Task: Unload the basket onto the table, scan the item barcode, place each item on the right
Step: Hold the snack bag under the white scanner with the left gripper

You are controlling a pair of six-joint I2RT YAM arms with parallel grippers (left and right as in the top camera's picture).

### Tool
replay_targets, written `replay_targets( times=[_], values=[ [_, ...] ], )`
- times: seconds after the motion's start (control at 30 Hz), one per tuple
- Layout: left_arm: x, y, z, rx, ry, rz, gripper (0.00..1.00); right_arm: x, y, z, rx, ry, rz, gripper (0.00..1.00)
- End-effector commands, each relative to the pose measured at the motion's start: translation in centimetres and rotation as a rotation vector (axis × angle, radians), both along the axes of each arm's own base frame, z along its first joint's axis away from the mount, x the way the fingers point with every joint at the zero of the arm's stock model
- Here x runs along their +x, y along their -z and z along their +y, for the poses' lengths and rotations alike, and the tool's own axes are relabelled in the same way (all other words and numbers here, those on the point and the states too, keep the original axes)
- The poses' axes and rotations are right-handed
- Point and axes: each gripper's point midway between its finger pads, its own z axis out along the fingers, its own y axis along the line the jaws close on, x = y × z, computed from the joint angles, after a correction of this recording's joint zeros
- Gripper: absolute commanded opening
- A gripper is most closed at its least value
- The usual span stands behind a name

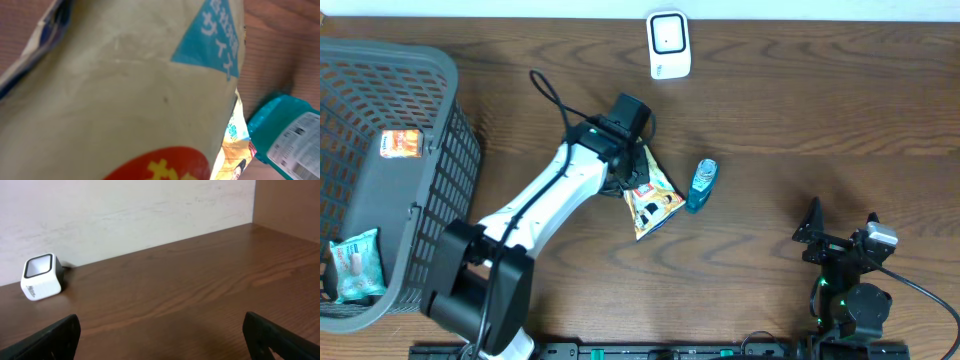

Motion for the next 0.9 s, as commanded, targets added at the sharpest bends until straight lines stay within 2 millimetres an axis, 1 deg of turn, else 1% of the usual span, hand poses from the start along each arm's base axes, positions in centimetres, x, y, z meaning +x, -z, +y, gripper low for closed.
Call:
replay_targets(
  times=[0.0, 0.3, 0.43, 0.63, 0.73, 0.87],
  values=[
    [0.0, 0.6, 0.0, 0.011, -0.035, 0.008, 0.07, -0.1, 0.0, -0.1, -0.007, 0.006, 0.000, 0.99],
    [0.2, 1.0, 0.0, 0.010, -0.036, 0.000, 0.07, -0.1, 0.0, -0.2, -0.007, 0.006, 0.000, 0.99],
    [0.2, 1.9, 0.0, 0.001, -0.040, -0.012, 0.07, -0.1, 0.0, -0.1, -0.007, 0.006, 0.000, 0.99],
    [-1.1, 3.8, 0.7, 0.013, -0.068, 0.022, 0.07, -0.1, 0.0, -0.1, -0.007, 0.006, 0.000, 0.99],
    [-1.5, 4.2, 0.9, 0.021, -0.067, 0.034, 0.07, -0.1, 0.0, -0.1, -0.008, 0.006, 0.000, 0.99],
    [-1.6, 4.3, 1.0, 0.022, -0.068, 0.036, 0.08, -0.1, 0.0, -0.2, -0.007, 0.006, 0.000, 0.99]
  ],
)
